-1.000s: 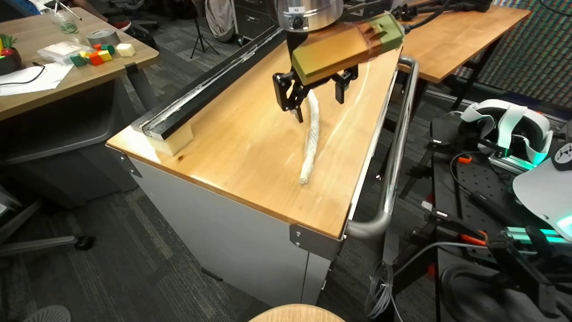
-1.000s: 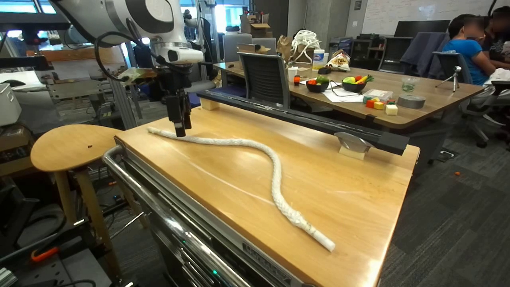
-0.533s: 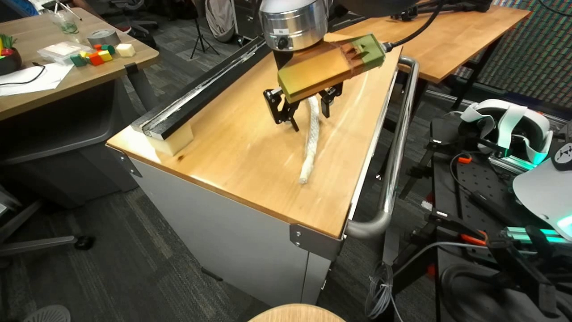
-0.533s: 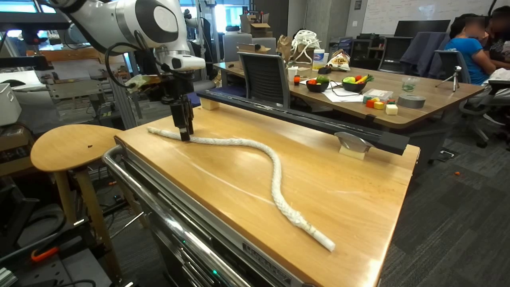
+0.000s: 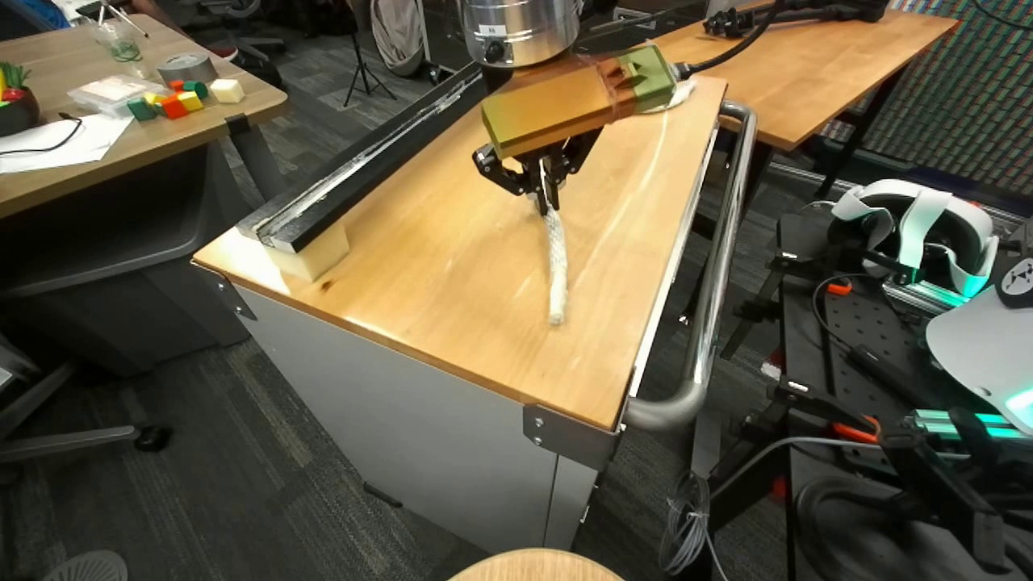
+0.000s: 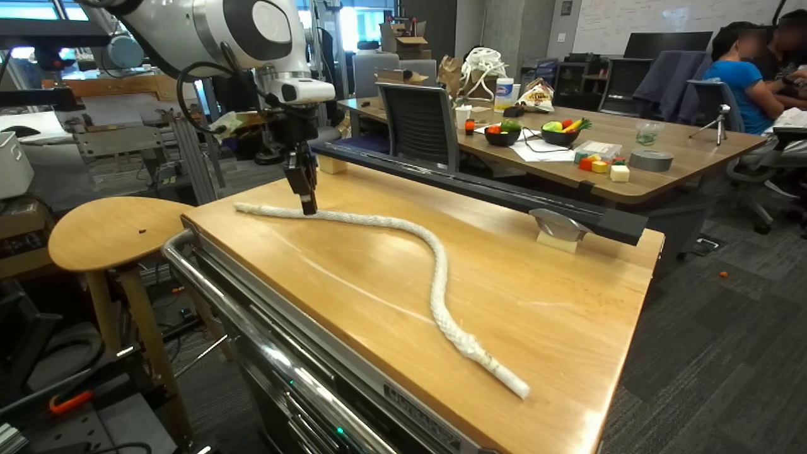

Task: Put the rope along the center of the black object

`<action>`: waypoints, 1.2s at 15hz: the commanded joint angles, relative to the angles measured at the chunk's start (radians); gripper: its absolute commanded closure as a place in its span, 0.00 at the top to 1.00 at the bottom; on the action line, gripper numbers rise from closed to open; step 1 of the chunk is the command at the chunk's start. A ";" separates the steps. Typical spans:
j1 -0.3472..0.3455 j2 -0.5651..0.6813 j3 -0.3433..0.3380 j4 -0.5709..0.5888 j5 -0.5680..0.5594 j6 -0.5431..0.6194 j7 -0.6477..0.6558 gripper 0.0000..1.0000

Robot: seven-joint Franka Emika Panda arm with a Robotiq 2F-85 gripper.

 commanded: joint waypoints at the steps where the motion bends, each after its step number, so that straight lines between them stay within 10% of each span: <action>1: -0.006 -0.012 -0.017 0.020 0.068 0.020 -0.016 0.00; 12: -0.141 -0.209 -0.088 0.025 0.573 0.121 -0.147 0.02; 18: -0.141 -0.145 -0.086 0.132 0.524 0.113 -0.104 0.02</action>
